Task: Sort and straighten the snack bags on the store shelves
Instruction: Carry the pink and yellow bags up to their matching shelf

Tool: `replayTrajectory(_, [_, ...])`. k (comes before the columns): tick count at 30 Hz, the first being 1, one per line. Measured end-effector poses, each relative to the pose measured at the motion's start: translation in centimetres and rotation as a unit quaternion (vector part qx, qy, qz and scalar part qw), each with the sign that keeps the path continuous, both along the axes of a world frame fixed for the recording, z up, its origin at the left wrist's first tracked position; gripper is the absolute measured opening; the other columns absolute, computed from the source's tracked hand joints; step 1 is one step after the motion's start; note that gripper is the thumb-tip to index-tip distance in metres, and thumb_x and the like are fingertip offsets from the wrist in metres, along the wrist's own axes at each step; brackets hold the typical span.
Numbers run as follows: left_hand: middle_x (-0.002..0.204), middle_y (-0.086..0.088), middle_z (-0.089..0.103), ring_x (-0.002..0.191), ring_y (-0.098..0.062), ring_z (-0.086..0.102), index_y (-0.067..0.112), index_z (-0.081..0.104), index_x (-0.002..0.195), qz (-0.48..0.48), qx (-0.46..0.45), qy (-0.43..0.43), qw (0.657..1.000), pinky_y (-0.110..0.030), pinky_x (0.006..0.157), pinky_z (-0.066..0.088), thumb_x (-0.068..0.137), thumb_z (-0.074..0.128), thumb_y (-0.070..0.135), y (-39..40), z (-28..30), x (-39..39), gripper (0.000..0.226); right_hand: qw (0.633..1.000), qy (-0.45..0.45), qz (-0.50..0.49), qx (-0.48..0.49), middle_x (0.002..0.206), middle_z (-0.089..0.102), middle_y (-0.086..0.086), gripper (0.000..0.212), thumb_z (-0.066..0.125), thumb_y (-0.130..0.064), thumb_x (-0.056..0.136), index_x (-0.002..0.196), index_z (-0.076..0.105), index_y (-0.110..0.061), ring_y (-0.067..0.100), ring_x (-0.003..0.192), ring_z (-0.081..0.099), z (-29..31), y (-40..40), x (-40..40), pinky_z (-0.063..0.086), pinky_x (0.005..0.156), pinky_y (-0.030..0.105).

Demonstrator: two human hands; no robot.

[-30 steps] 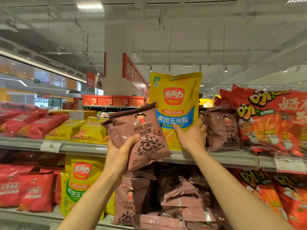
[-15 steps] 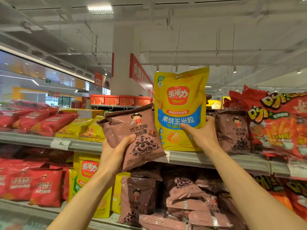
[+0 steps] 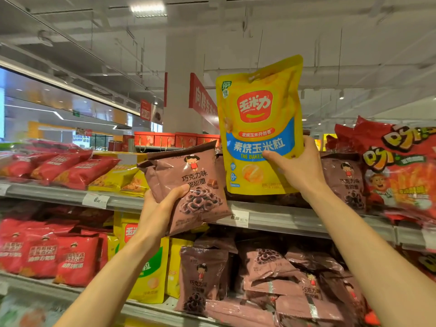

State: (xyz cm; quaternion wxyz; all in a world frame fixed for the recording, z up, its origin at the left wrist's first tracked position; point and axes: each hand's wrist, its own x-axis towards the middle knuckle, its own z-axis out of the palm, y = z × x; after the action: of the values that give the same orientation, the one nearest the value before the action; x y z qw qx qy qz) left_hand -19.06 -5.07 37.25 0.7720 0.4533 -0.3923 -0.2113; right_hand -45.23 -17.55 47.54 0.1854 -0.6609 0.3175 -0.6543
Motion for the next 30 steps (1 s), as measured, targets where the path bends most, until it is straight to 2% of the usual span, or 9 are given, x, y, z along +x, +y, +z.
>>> replayTrajectory(2, [0.114,-0.009,0.075,0.095,-0.030,0.078,0.021,0.054,0.128,-0.018,-0.001,-0.003,1.000,-0.056,0.087,0.061,0.060,0.089,0.053,-0.1,0.3,0.1,0.083,1.000,0.010,0.000,0.005,0.119,0.067,-0.005,0.075,0.094,-0.040,0.068,0.126,0.050,-0.021,0.016,0.105,0.067,0.3,0.7,-0.8,0.059,0.091,0.049])
replayTrajectory(6, [0.109,-0.014,0.078,0.093,-0.035,0.078,0.017,0.059,0.129,-0.066,-0.011,-0.035,0.997,-0.060,0.084,0.061,0.053,0.085,0.055,-1.0,1.4,-0.8,0.089,1.000,0.017,-0.008,0.020,0.119,0.069,-0.005,0.077,0.093,-0.044,0.068,0.130,0.054,-0.019,0.016,0.104,0.068,-0.1,1.5,-3.3,0.057,0.088,0.041])
replayTrajectory(11, [0.113,-0.014,0.078,0.097,-0.036,0.077,0.016,0.058,0.133,-0.099,-0.024,-0.048,0.994,-0.060,0.085,0.060,0.057,0.084,0.056,-3.5,2.0,-1.9,0.090,0.998,-0.018,-0.067,0.010,0.119,0.066,-0.006,0.077,0.092,-0.048,0.065,0.125,0.050,-0.022,0.019,0.109,0.065,-1.6,1.5,-4.6,0.055,0.093,0.045])
replayTrajectory(15, [0.116,-0.016,0.076,0.099,-0.037,0.076,0.012,0.057,0.135,-0.124,-0.047,-0.054,0.990,-0.052,0.083,0.061,0.061,0.081,0.055,-4.7,2.4,-1.6,0.089,0.993,-0.049,-0.107,0.000,0.114,0.059,-0.008,0.074,0.088,-0.042,0.074,0.128,0.044,-0.017,0.020,0.109,0.060,-1.8,1.0,-4.5,0.048,0.087,0.038])
replayTrajectory(20, [0.101,-0.008,0.080,0.085,-0.026,0.079,0.018,0.061,0.124,-0.156,-0.066,-0.072,0.983,-0.040,0.061,0.064,0.076,0.072,0.040,-5.9,3.6,-3.1,0.054,0.991,-0.047,-0.122,0.007,0.113,0.057,-0.007,0.075,0.087,-0.044,0.075,0.129,0.043,-0.015,0.019,0.104,0.058,-2.2,-0.2,-3.9,0.048,0.085,0.039])
replayTrajectory(24, [0.109,-0.013,0.079,0.094,-0.032,0.078,0.017,0.065,0.119,-0.173,-0.068,-0.102,0.977,-0.046,0.075,0.065,0.080,0.069,0.037,-6.5,4.5,-3.8,0.044,0.991,-0.051,-0.126,0.014,0.115,0.054,-0.007,0.078,0.087,-0.045,0.076,0.134,0.043,-0.014,0.016,0.106,0.052,-2.4,-0.9,-3.9,0.042,0.086,0.033])
replayTrajectory(26, [0.109,-0.014,0.079,0.094,-0.033,0.078,0.016,0.065,0.122,-0.180,-0.073,-0.106,0.975,-0.044,0.071,0.065,0.079,0.070,0.038,-6.7,4.4,-3.4,0.049,0.990,-0.059,-0.124,0.025,0.115,0.055,-0.007,0.080,0.087,-0.046,0.075,0.134,0.043,-0.014,0.017,0.107,0.054,-2.4,-1.1,-3.5,0.045,0.087,0.035])
replayTrajectory(29, [0.110,-0.013,0.078,0.094,-0.032,0.078,0.013,0.062,0.128,-0.177,-0.074,-0.117,0.974,-0.040,0.068,0.063,0.069,0.074,0.048,-6.5,3.7,-2.7,0.070,0.990,-0.061,-0.121,0.039,0.116,0.061,-0.004,0.085,0.087,-0.051,0.070,0.133,0.043,-0.016,0.025,0.110,0.062,-2.3,-1.5,-2.4,0.052,0.094,0.049])
replayTrajectory(30, [0.109,-0.012,0.079,0.094,-0.030,0.078,0.015,0.064,0.126,-0.174,-0.075,-0.123,0.974,-0.038,0.070,0.063,0.070,0.074,0.047,-6.6,3.6,-2.5,0.065,0.990,-0.061,-0.118,0.041,0.115,0.061,-0.004,0.085,0.088,-0.051,0.070,0.133,0.043,-0.015,0.025,0.109,0.062,-2.3,-1.5,-1.9,0.052,0.095,0.050])
